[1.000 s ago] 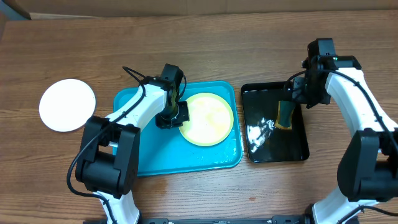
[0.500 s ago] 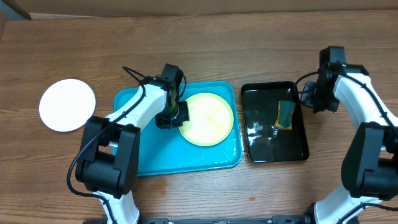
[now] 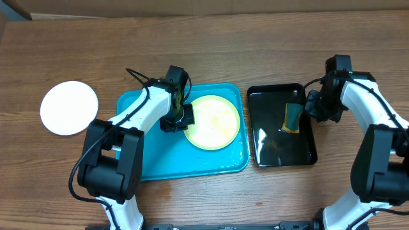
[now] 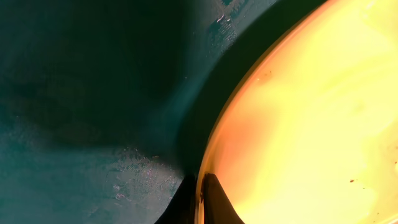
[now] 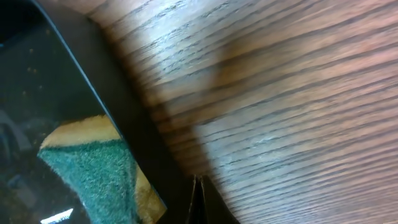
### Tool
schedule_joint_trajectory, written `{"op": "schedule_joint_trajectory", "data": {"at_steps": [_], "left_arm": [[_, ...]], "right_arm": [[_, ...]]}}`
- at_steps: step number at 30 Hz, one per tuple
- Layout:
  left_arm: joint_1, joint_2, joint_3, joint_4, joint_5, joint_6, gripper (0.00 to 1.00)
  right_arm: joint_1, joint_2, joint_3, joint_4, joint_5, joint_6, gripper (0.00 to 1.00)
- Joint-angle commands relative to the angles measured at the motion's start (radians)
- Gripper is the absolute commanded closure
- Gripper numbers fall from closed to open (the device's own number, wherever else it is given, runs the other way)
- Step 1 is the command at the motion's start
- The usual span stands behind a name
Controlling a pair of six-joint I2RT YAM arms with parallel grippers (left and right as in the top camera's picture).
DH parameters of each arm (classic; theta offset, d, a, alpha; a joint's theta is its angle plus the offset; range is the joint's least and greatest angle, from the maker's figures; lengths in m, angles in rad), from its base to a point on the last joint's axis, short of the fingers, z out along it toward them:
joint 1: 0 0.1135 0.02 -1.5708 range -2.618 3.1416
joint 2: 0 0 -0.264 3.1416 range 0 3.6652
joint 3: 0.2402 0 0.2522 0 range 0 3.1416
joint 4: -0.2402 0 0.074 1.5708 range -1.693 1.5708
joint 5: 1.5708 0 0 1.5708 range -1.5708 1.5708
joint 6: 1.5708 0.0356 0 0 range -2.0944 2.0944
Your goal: Clean dirty plates on tray and stack at the side
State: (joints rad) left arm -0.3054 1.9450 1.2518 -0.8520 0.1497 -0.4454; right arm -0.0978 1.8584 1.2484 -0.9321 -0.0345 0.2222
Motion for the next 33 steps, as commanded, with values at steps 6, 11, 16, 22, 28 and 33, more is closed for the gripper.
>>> {"op": "schedule_joint_trajectory", "data": {"at_steps": [6,11,16,22,28,33], "left_arm": [[0.004,0.035,-0.025,-0.01,-0.049,0.013,0.96],[0.004,0.035,-0.025,-0.011,-0.049,0.013,0.96],[0.004,0.035,-0.025,-0.01,-0.054,0.02,0.96],[0.004,0.035,-0.025,-0.011,-0.057,0.02,0.96],[0.005,0.035,-0.025,-0.014,-0.109,0.024,0.96],[0.016,0.035,-0.024,-0.016,-0.112,0.034,0.96]], "right_arm": [[0.002,0.003,-0.015,0.007,-0.103,-0.066,0.96],[0.002,0.003,-0.008,0.008,-0.102,-0.066,0.93],[0.002,0.003,0.111,-0.075,-0.144,-0.066,0.8],[0.044,0.003,0.257,-0.286,-0.259,-0.074,0.62],[0.129,0.003,0.229,-0.346,-0.225,-0.073,0.39],[0.172,0.003,0.225,-0.345,-0.166,-0.066,0.0]]}}
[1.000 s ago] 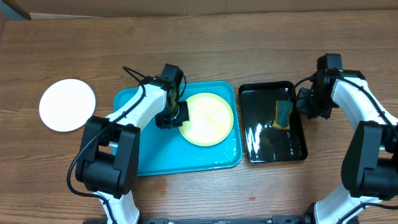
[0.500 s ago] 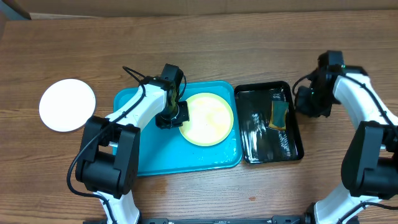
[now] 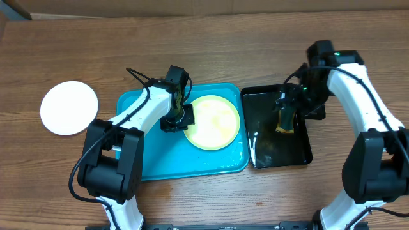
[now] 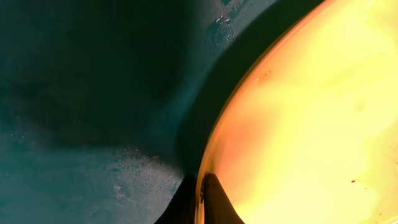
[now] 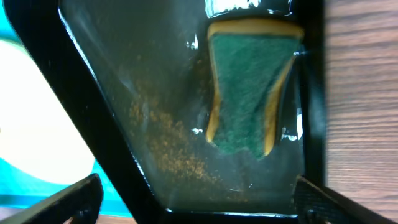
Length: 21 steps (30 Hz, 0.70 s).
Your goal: Clean dirty plates on tray and stack at the side
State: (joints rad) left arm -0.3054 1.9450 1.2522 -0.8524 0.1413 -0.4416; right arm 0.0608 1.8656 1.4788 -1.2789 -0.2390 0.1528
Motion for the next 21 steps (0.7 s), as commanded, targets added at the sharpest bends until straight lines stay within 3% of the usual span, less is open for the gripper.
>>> {"op": "schedule_joint_trajectory", "data": {"at_steps": [1,13,21], "left_arm": [[0.019,0.035,-0.024,-0.015,-0.104,0.032,0.96],[0.058,-0.058,0.068,-0.082,-0.151,0.061,0.96],[0.058,-0.183,0.127,-0.122,-0.166,0.072,0.96]], "right_arm": [[0.013,-0.005,-0.005,0.002,0.036,0.004,0.0],[-0.002,-0.005,-0.003,-0.003,0.036,0.004,0.0],[-0.065,-0.005,0.116,-0.094,0.036,0.004,0.0]]}}
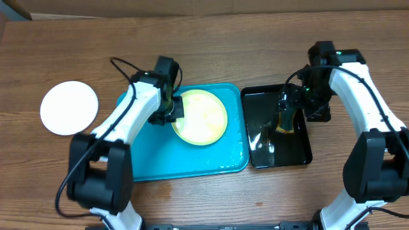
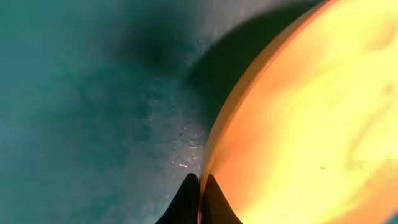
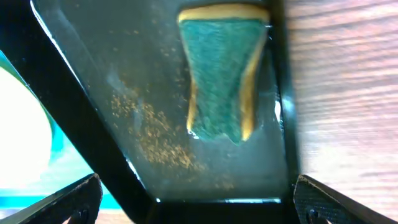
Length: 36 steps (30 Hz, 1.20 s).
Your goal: Clean dirty plates on tray and stack at the side
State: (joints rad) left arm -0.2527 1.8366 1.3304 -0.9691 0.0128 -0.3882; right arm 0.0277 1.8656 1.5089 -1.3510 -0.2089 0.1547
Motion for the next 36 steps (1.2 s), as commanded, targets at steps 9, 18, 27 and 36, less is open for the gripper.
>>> {"op": "schedule_joint_trajectory", "data": {"at_steps": [9,18,27,36], "left_arm": [[0.003,-0.09,0.13,-0.028,0.045,0.018,0.96],[-0.066,-0.09,0.179,0.006,0.055,0.014,0.96],[-0.202,-0.09,0.18,0.133,-0.032,-0.005,0.96],[-0.33,-0.09,0.18,0.251,-0.208,-0.004,0.96]], "right_arm": [[-0.108,-0.005,0.142,-0.076,0.007,0.002,0.0],[-0.123,-0.005,0.142,-0.073,0.006,0.002,0.0],[-0.123,-0.005,0.142,-0.002,0.006,0.002,0.0],[-0.123,-0.005,0.142,0.101,0.006,0.002,0.0]]}}
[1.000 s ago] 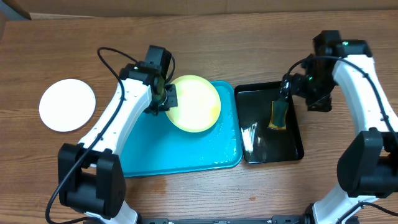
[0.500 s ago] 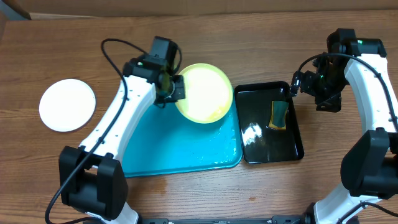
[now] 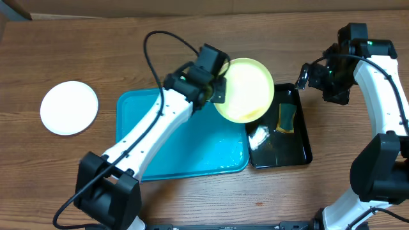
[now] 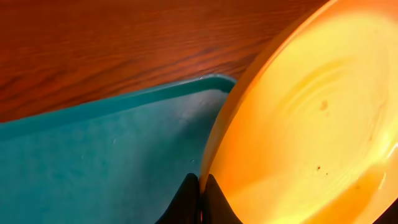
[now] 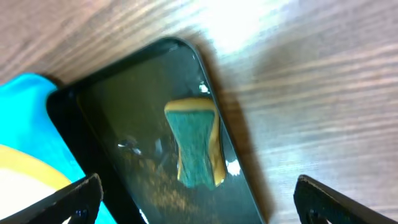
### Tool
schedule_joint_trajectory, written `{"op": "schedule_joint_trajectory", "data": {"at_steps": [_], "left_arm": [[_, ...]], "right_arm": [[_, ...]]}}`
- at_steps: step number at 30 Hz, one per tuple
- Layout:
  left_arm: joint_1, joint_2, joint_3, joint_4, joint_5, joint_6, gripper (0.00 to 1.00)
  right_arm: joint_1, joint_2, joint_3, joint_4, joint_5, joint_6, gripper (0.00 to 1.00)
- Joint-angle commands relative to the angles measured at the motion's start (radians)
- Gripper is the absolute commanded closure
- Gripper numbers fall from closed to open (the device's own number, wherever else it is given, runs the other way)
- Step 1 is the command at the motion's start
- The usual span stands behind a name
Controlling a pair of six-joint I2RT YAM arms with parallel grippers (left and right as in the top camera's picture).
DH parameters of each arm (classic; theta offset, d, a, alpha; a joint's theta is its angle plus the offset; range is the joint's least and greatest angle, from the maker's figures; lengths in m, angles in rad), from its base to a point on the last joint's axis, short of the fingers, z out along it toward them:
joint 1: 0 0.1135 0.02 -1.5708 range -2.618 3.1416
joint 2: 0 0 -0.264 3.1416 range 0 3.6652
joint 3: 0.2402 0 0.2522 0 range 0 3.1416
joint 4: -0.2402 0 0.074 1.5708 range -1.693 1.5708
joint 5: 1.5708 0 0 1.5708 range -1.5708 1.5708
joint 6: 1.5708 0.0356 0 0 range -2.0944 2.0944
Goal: Clean dirty plates on tray and stack at the side
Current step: 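Swing the held yellow plate with the left gripper to the table's left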
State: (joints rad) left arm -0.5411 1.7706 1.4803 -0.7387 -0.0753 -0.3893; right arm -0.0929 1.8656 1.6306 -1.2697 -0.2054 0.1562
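Observation:
My left gripper is shut on the rim of the yellow plate, held in the air over the blue tray's right edge and the black tray's left edge. In the left wrist view the plate shows small dark specks, with both fingers pinching its rim. The blue tray has no plate on it. A white plate lies on the table at far left. My right gripper hangs open above the black tray, over the green and yellow sponge lying in it.
The black tray holds shallow water and some brown grit. Bare wood table lies behind both trays and to the right of the black one. The left arm's cable loops over the table behind the blue tray.
My left gripper has lifted the yellow plate off the blue tray and carried it right, over the black tray's left edge. My right gripper has risen and shifted right, still open.
My left gripper was shut on the yellow plate's rim as it lay on the blue tray, while my right gripper was shut beside the black tray. Then the right gripper stood open over the sponge. The plate shifted left on the tray, and now hangs lifted beside the black tray.

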Motion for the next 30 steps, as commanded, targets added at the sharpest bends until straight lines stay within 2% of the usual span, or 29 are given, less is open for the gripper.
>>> {"op": "schedule_joint_trajectory", "data": {"at_steps": [1,2,7,10,21,25,30], "left_arm": [[-0.069,-0.024,0.03,0.034,-0.187,0.002,0.96],[-0.094,-0.024,0.03,0.04,-0.253,0.002,0.96],[-0.157,-0.024,0.03,0.064,-0.377,0.021,0.96],[-0.202,-0.024,0.03,0.095,-0.425,0.058,0.96],[-0.393,-0.024,0.03,0.206,-0.771,0.206,0.96],[-0.427,-0.024,0.03,0.232,-0.85,0.251,0.96],[-0.438,-0.024,0.03,0.25,-0.86,0.29,0.96]], "right_arm": [[-0.002,-0.005,0.02,0.038,0.003,0.0,0.0],[-0.002,-0.005,0.02,0.048,0.003,0.0,0.0],[-0.002,-0.005,0.02,0.058,0.003,0.0,0.0],[-0.002,-0.005,0.02,0.058,0.003,0.0,0.0],[-0.002,-0.005,0.02,0.058,0.003,0.0,0.0],[-0.002,-0.005,0.02,0.058,0.003,0.0,0.0],[-0.002,-0.005,0.02,0.058,0.003,0.0,0.0]]}}
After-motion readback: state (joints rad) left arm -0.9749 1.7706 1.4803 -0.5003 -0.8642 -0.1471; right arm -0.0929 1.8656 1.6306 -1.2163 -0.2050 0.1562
